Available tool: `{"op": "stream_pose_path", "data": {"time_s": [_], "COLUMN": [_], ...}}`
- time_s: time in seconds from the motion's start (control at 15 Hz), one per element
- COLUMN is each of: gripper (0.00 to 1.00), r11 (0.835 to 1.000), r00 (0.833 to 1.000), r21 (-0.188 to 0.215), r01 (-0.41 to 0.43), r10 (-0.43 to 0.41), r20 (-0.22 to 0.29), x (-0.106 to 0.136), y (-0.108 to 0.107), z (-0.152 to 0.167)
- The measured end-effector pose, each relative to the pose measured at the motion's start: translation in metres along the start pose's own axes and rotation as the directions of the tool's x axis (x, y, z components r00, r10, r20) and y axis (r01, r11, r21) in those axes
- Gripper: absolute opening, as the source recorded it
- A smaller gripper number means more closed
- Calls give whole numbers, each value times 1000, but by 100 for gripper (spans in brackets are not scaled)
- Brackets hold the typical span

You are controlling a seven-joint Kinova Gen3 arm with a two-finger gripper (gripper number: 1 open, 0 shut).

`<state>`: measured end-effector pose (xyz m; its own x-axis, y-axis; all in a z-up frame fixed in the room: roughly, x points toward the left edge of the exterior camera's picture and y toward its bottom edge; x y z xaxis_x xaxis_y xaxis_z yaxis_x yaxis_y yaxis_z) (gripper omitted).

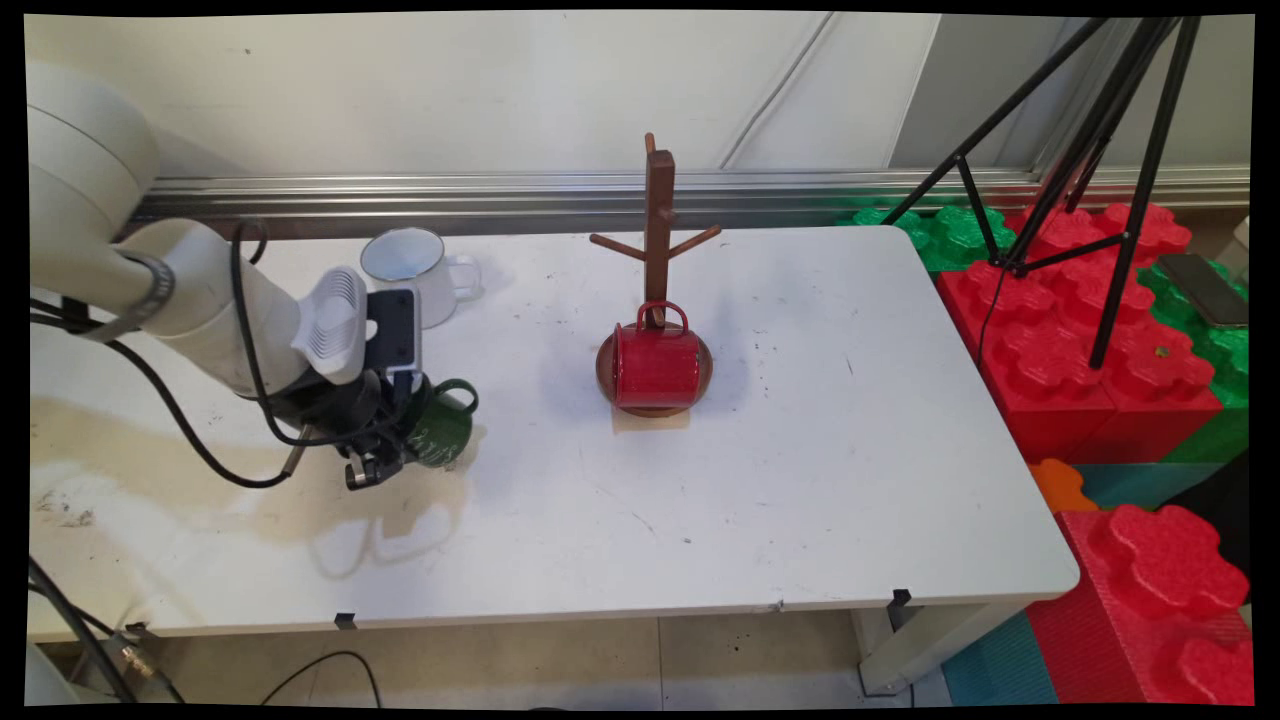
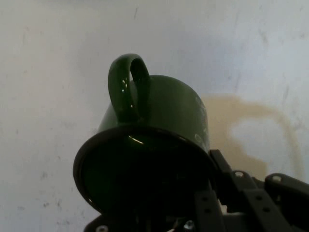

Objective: Place the picked object on the table

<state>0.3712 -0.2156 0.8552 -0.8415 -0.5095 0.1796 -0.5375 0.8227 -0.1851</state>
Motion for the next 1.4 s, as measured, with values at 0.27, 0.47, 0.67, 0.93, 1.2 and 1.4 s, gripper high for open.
{"op": "stream_pose_path", "data": {"time_s": [0.27, 0.47, 0.67, 0.93, 1.2, 1.4], "gripper": [0, 0, 0, 100, 100, 100], "r11": [1000, 999, 999, 998, 997, 996], "r00": [999, 997, 995, 993, 992, 992], "r21": [10, 18, 24, 29, 37, 42], "r01": [-17, -33, -46, -61, -72, -77], "r10": [17, 32, 44, 58, 68, 73], "r20": [43, 69, 88, 100, 102, 102], "x": [0, 2, 3, 7, 11, 13], "y": [0, 1, 2, 5, 6, 6], "z": [12, 18, 22, 25, 28, 29]}}
